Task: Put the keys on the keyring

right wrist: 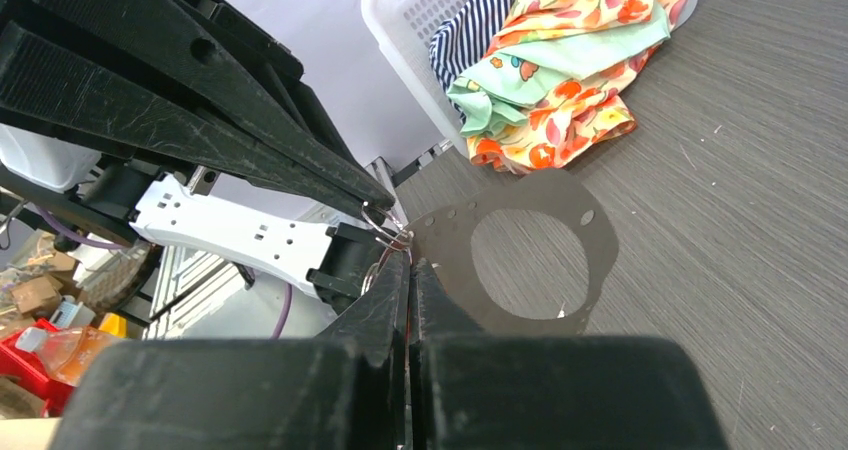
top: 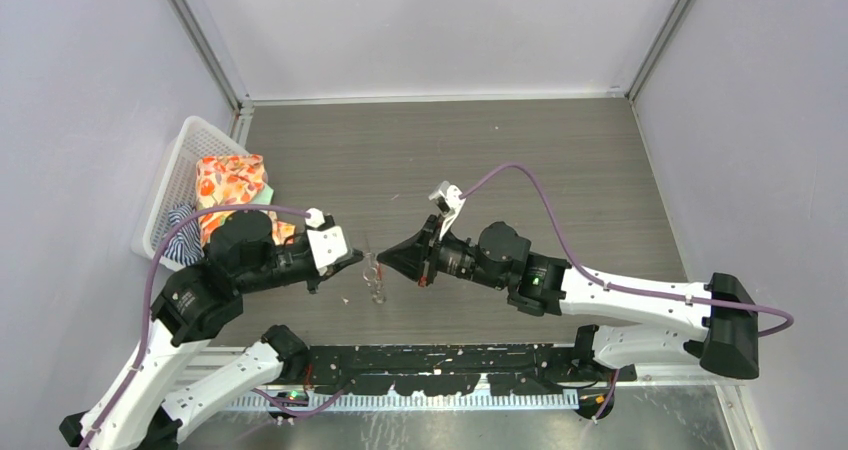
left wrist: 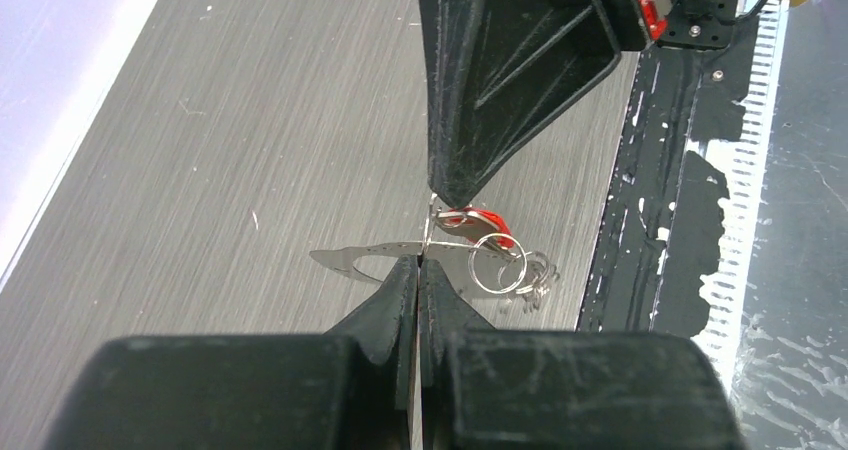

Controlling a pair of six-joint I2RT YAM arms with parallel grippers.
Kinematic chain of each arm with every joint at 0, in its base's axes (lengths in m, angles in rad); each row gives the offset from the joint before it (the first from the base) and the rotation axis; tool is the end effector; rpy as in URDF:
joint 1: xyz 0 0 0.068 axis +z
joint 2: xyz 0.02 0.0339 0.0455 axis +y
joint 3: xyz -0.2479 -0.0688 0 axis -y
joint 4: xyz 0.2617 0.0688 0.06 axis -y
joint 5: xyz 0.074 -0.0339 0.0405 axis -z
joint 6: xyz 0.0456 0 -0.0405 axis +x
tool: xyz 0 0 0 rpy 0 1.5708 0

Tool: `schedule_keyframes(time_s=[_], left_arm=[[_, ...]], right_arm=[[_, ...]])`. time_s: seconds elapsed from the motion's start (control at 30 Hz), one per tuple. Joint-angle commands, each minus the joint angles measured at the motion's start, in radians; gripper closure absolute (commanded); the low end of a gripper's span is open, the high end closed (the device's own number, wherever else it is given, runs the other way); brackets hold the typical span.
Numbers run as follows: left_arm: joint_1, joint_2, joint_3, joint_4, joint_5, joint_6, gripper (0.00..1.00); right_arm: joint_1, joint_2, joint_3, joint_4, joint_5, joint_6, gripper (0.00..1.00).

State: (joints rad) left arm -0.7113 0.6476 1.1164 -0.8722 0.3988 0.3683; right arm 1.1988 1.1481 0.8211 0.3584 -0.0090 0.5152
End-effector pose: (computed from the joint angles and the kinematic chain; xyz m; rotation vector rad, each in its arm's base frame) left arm 0.0910 -0.1018 0.3893 1.2409 1.5583 -0.6157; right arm 0.1105 0.2842 0.3161 -0.5796 1.6056 1.3365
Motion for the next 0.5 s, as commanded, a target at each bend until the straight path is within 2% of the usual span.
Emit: schedule_keyframes(time_s=[0.0,0.1,0.2,0.27,0.33,0.43,0.47], left_arm=[[0.001,-0.014,0.039,0.090,0.051,-0.024,1.00],[0.001,-0.010,0.045,0.090,0.070,-0.035,1.00],[0.001,-0.008,0.051,0.086,0.076,-0.032,1.00],[0.002,-0.007,0.051,0.082,0.078,-0.030,1.00],[0.001,-0.005,0.051,0.077,0.080,-0.027,1.00],[0.001,0.001,0.051,0.065,0.082,-0.022,1.00],[0.001,0.002,0.048,0.058,0.083,-0.017,1.00]], right_arm=[[-0.018,-0.031,-0.010,0.051,0.006,0.028,0.99],[-0.020,-0.029,-0.008,0.051,0.006,0.037,0.93],[-0.024,-0.041,-0.014,0.048,0.042,0.040,0.72],[-0.026,-0.061,-0.023,0.042,0.046,0.027,0.67],[-0.033,-0.084,-0.030,0.034,0.045,0.016,0.68],[-0.048,-0.111,-0.033,0.025,0.026,0.009,0.85],[-0.053,-0.115,-0.031,0.022,0.023,0.012,0.88]])
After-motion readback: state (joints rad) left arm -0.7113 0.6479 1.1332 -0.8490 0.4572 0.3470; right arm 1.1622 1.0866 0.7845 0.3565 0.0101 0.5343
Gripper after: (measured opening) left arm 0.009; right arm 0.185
